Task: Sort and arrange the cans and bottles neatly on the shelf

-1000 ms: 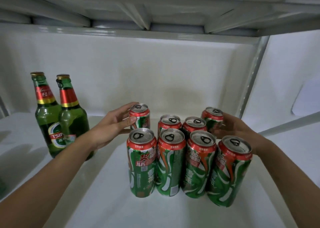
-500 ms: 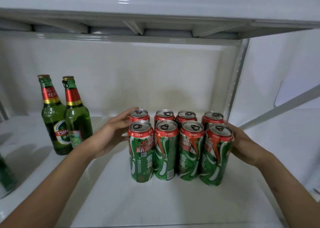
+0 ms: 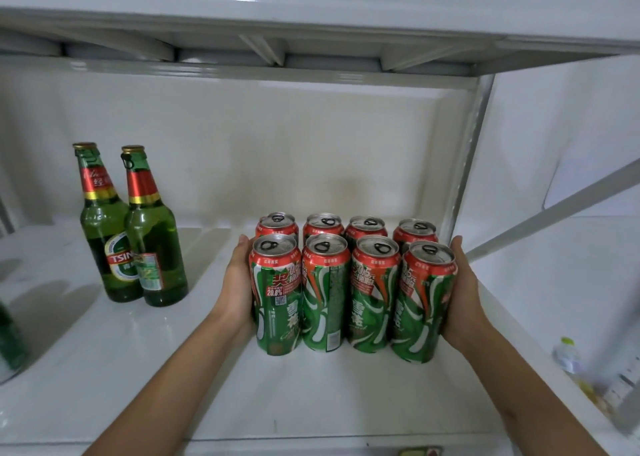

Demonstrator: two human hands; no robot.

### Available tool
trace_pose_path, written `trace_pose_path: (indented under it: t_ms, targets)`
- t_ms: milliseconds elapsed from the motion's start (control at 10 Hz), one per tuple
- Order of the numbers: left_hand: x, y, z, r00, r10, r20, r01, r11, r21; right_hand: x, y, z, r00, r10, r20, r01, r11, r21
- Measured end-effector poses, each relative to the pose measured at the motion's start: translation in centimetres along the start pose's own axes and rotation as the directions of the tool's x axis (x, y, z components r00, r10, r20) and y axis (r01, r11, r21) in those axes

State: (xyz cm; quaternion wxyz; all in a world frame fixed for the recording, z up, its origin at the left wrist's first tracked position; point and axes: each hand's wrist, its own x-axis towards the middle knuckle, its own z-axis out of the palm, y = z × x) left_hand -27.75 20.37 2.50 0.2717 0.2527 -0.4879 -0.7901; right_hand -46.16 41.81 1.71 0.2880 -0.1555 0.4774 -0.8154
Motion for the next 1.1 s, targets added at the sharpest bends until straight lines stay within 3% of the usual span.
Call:
trace_pose_path:
  t_ms: [300,900,1000,1100]
  targets:
    - [0.1,0.1,0.2,0.998,0.027,-0.065,-0.028,0.999,-0.017,0.2,-0.6,0.8,1.0,-0.002,-0.015,0.003,0.998,0.063]
    - [-0.4,-0.2,0.3,0.998,0.049,-0.039,-0.048,0.998,0.032,-0.8,-0.6,0.5,1.0,0.017,0.023,-0.015,0.996,-0.086]
    - [0.1,-0.1,-0.1,0.995,0.091,-0.032,-0.088,0.992,0.093,-0.8,-0.6,0.4,0.999,-0.034,0.003,0.034,0.988,-0.154]
    - [-0.6,0.9,-0.4,0.977,0.212,-0.011,-0.205,0.958,0.202,-1.1,-1.4,0.3,0.981,-0.186,-0.053,0.161,0.937,-0.311]
